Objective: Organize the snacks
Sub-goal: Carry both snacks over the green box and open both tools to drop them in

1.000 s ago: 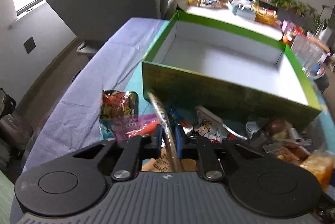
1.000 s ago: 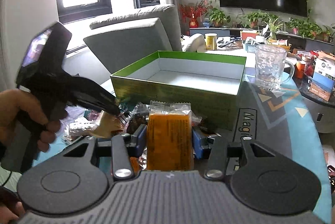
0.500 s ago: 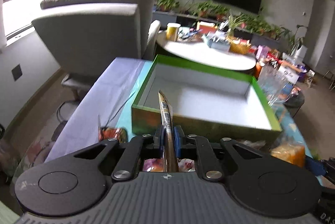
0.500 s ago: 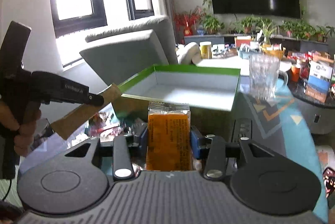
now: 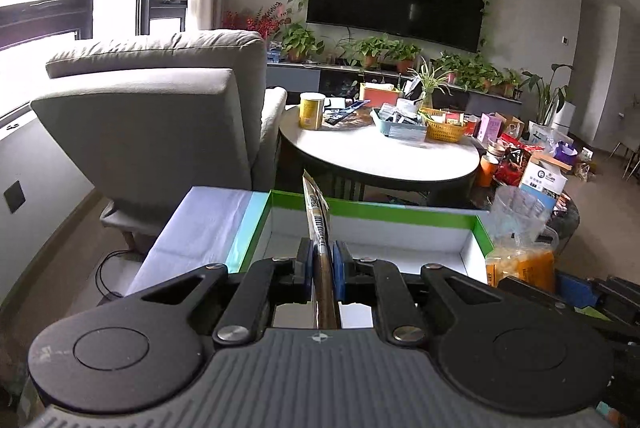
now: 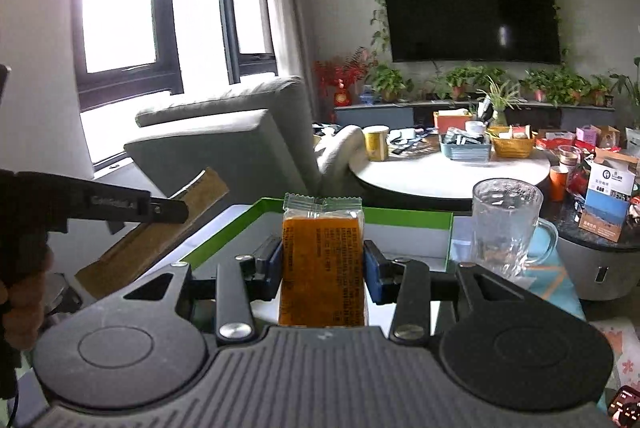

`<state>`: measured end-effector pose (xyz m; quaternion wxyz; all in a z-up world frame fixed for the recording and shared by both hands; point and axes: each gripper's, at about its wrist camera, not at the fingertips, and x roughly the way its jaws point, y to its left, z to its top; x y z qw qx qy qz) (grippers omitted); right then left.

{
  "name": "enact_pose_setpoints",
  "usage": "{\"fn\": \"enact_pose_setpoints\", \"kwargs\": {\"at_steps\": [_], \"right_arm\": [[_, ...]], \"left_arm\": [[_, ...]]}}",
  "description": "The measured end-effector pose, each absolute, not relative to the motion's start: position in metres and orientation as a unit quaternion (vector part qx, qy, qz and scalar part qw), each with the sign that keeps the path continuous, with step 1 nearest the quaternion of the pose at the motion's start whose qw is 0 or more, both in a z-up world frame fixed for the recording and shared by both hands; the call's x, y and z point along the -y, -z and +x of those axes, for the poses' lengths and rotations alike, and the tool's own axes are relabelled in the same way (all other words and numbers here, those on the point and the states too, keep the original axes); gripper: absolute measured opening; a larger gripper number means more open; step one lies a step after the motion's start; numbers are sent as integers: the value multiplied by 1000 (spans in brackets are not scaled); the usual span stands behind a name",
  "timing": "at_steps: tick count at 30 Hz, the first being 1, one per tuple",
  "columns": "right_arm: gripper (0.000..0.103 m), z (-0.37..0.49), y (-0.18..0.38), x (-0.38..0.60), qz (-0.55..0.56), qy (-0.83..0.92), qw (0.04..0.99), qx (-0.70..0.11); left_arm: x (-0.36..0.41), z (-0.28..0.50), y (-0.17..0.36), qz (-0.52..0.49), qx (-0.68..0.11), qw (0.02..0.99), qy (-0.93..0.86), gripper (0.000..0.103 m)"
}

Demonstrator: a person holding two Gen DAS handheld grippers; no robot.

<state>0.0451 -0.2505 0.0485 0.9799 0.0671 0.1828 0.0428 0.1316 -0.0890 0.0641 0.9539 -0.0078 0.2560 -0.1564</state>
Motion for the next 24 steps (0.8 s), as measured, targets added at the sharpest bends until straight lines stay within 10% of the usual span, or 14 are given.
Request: {"fn": "enact_pose_setpoints", "kwargs": {"at_steps": [24], "right_arm": [[48,103,-6,267,107,11,957,-269]], "left_arm": [[133,193,-2,35,-326,929,171,18]]}}
